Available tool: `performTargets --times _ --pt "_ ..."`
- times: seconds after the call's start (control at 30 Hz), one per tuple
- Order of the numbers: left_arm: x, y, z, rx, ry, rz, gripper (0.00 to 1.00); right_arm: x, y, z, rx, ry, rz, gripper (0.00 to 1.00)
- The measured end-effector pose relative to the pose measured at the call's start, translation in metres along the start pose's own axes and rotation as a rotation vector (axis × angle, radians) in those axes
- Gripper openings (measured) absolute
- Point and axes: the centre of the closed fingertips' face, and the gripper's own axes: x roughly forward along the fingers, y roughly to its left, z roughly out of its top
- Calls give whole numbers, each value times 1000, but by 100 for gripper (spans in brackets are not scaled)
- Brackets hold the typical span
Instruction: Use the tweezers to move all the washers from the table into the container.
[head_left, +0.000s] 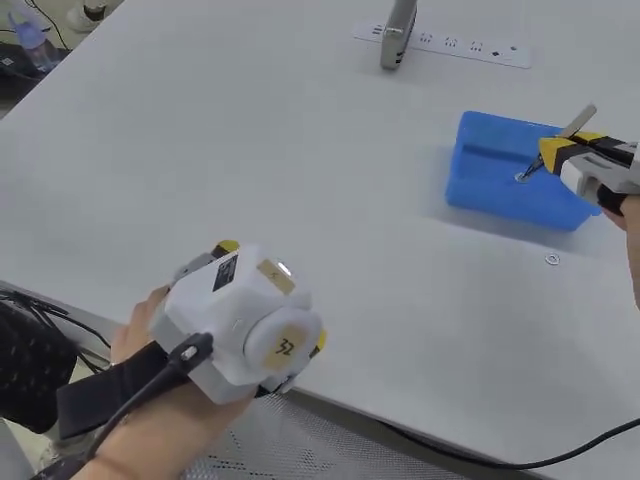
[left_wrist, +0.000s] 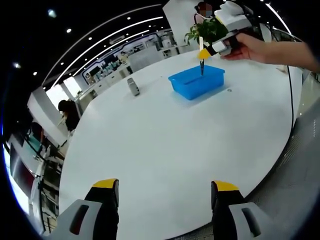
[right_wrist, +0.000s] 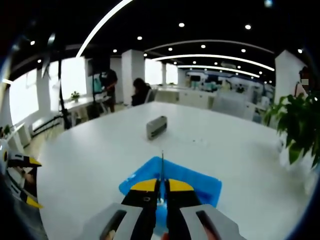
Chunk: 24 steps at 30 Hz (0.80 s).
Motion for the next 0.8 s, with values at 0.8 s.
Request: performTargets --times 0.8 --pt "-5 1 0 2 6 2 76 19 -5 -46 18 88 -15 2"
